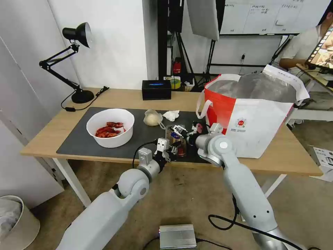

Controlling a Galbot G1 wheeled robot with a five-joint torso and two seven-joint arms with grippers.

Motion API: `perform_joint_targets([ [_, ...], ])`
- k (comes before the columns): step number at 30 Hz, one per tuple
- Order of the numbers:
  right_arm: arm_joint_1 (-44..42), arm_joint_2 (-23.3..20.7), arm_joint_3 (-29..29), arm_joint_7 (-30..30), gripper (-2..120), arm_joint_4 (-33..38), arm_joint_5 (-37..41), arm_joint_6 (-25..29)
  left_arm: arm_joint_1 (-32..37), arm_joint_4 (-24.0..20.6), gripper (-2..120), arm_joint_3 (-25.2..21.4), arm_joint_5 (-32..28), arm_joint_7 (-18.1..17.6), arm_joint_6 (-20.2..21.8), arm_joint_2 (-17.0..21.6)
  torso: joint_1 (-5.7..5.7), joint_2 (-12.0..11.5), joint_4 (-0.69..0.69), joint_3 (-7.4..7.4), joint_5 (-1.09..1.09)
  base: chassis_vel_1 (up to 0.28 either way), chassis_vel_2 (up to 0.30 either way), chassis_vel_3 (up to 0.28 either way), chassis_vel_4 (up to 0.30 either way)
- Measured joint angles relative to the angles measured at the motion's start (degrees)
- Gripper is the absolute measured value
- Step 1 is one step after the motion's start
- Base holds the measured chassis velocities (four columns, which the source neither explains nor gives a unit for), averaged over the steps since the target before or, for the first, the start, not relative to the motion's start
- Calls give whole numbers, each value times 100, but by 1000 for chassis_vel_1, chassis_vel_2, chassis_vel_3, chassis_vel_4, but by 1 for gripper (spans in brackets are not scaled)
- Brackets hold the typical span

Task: Pick up the trash from the table and place it into the takeout bag.

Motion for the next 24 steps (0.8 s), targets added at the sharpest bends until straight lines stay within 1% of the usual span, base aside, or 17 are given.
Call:
perform_joint_targets([
  [10,211,87,-39,144,100,-209,105,-148,-20,-2,0,-13,-63,-2,-6,-23,0,0,-2,-1,0,0,0,0,0],
  [24,164,99,-79,301,100,-117,142,-219,15,-33,0,-34,-71,-53,-13,-31,0,0,-1,0,0,0,0,0,0],
])
